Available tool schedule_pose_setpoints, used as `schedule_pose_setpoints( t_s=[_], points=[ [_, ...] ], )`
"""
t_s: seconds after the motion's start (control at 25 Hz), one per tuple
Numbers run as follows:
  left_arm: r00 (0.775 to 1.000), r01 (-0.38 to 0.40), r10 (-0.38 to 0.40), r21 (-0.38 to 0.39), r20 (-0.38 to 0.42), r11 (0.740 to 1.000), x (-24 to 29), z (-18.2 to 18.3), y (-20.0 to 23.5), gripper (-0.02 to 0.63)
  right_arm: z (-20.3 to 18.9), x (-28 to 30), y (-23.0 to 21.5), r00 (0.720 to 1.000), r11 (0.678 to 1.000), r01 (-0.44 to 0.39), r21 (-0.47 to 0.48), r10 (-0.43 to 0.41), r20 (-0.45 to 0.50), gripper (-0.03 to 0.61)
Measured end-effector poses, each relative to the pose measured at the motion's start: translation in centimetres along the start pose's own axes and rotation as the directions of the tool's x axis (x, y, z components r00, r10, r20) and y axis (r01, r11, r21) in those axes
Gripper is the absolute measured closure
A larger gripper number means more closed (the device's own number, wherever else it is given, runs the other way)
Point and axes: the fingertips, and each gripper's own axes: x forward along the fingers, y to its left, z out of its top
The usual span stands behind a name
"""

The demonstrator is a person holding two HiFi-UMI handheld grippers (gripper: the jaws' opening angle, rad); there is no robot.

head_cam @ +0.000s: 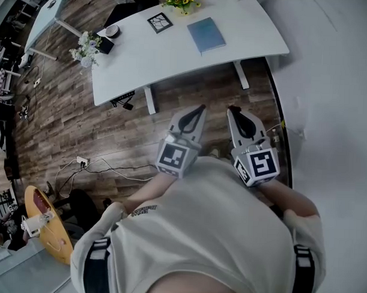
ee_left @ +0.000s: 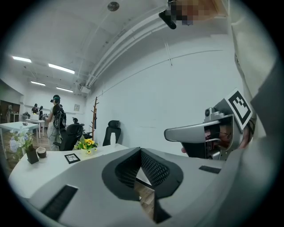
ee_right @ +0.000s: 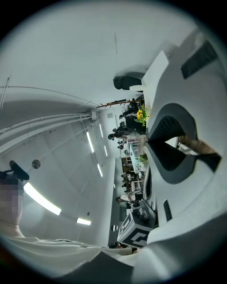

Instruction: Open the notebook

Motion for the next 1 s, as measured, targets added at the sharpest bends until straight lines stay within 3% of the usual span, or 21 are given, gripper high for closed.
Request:
schedule_pose_setpoints(
  t_s=[0.44,1.0],
  points=[
    [0.999,-0.049,0.048,-0.015,-0.005,0.999,2.2,-0.4,1.1,0.614,-0.4,0.9,-2.1,1.0,1.0,-0.025,-0.007,0.025,-0.009,0.575],
    [0.999,-0.041,0.041,0.002,0.0,0.999,6.4,-0.1,3.8,0.614,0.1,5.3,-5.6,1.0,1.0,-0.014,-0.001,0.014,-0.002,0.575]
  ],
)
